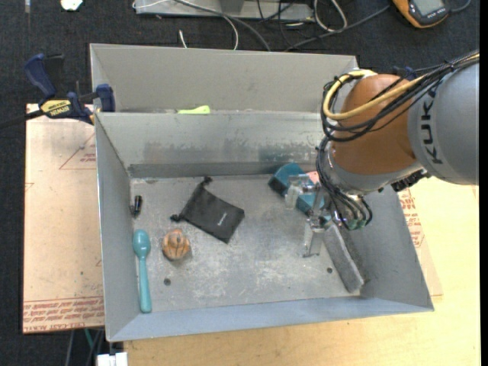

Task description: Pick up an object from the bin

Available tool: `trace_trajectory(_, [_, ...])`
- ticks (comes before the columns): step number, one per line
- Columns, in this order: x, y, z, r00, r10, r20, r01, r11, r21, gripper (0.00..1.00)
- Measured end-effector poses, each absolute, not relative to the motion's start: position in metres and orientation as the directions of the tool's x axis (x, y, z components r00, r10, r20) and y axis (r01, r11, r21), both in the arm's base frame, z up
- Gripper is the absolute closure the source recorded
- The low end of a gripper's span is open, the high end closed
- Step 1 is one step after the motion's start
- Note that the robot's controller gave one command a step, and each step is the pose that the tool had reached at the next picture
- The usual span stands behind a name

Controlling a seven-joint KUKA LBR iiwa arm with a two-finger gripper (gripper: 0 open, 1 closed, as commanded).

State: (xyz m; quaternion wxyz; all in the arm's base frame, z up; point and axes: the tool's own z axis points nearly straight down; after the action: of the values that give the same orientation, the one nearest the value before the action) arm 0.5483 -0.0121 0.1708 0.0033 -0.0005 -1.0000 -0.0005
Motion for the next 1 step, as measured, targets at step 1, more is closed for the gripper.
trace_trajectory(1, [0.5500,-0.0118,0.1757,-1.000,0.000,-0.001,0.000,1.000,0.001,0.00])
